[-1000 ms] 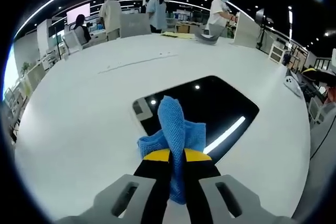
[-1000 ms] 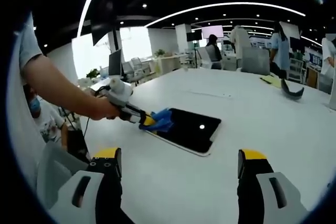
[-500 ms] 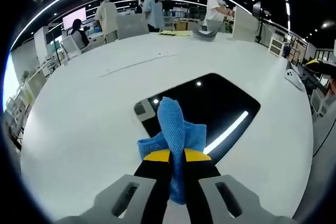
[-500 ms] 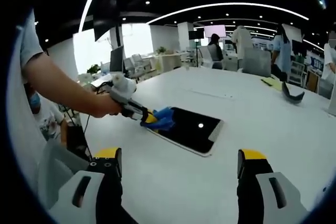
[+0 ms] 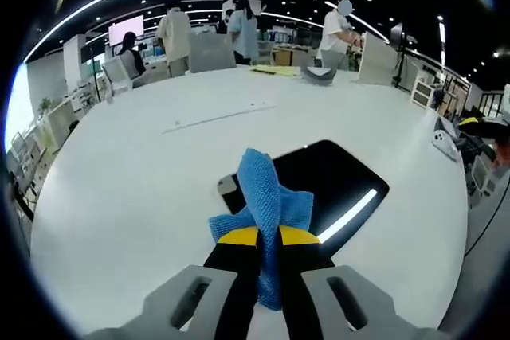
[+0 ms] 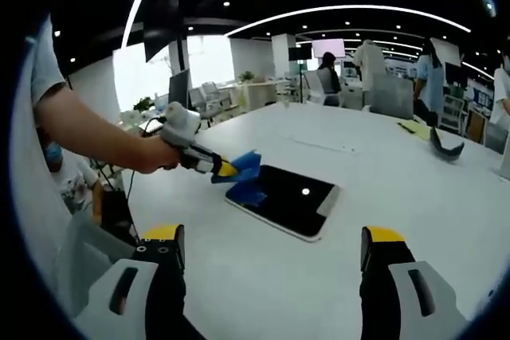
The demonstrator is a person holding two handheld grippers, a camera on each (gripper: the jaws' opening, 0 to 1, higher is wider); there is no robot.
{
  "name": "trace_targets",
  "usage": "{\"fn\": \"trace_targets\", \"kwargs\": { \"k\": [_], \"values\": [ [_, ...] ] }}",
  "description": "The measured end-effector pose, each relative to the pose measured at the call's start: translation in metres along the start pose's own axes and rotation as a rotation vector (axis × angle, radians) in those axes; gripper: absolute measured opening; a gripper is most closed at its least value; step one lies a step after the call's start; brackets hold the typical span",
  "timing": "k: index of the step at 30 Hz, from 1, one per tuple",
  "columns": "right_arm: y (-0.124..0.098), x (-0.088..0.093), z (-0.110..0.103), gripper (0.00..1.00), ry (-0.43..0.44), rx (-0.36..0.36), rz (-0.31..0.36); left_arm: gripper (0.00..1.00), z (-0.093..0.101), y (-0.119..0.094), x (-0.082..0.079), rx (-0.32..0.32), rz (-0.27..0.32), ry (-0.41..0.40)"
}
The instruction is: Wipe the mirror surface with the cleaning cloth until all visible marks leave the cleaned area.
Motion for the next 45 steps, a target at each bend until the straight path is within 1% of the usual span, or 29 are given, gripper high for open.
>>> {"fn": "trace_targets", "kwargs": {
  "k": [5,8,11,13,14,16,18,23,25,29,35,40,45],
  "values": [
    [0.000,-0.003,0.001,0.91,-0.002,-0.001,0.006,0.05,0.000,-0.009,-0.007,0.011,0.034,-0.023],
    [0.000,-0.006,0.002,0.91,-0.002,-0.001,0.014,0.05,-0.001,-0.018,-0.014,0.007,0.070,-0.047],
    [0.001,-0.005,0.002,0.91,-0.001,-0.001,0.015,0.05,-0.002,-0.024,-0.017,0.004,0.090,-0.058],
    [0.001,-0.004,0.002,0.91,0.003,-0.001,0.017,0.05,-0.002,-0.028,-0.018,-0.001,0.099,-0.078],
    [0.001,-0.004,0.001,0.91,0.003,-0.001,0.016,0.05,-0.001,-0.030,-0.020,-0.004,0.111,-0.081],
    [0.002,-0.003,0.000,0.91,0.004,-0.001,0.013,0.05,0.000,-0.032,-0.020,-0.002,0.116,-0.078],
    [0.002,-0.003,-0.001,0.91,0.008,-0.003,0.017,0.05,0.001,-0.032,-0.019,0.002,0.110,-0.057],
    [0.004,-0.003,-0.003,0.91,0.008,-0.002,0.018,0.05,-0.001,-0.038,-0.017,0.002,0.112,-0.063],
    [0.005,-0.004,-0.005,0.91,0.010,-0.004,0.021,0.05,-0.002,-0.039,-0.014,0.003,0.104,-0.052],
    [0.005,-0.003,-0.007,0.91,0.009,-0.006,0.021,0.05,-0.005,-0.046,-0.010,-0.006,0.101,-0.061],
    [0.005,-0.003,-0.007,0.91,0.011,-0.003,0.020,0.05,-0.006,-0.057,-0.007,-0.004,0.110,-0.051],
    [0.005,-0.002,-0.007,0.91,0.010,-0.002,0.019,0.05,-0.013,-0.063,0.000,-0.009,0.103,-0.067],
    [0.007,0.000,-0.008,0.91,0.013,-0.003,0.016,0.05,-0.018,-0.074,0.006,-0.010,0.116,-0.112]
  ]
}}
Point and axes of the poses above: the point that each gripper's makers call its tool centre point, and the gripper's own axes: y roughly forward along the fingers, z roughly to its right, x roughly out of its underside, the point moved 2 cm from there along -y, roughly backward along the fingers, and after that the axes turned 2 degrees about -z, right-handed, at the moved point
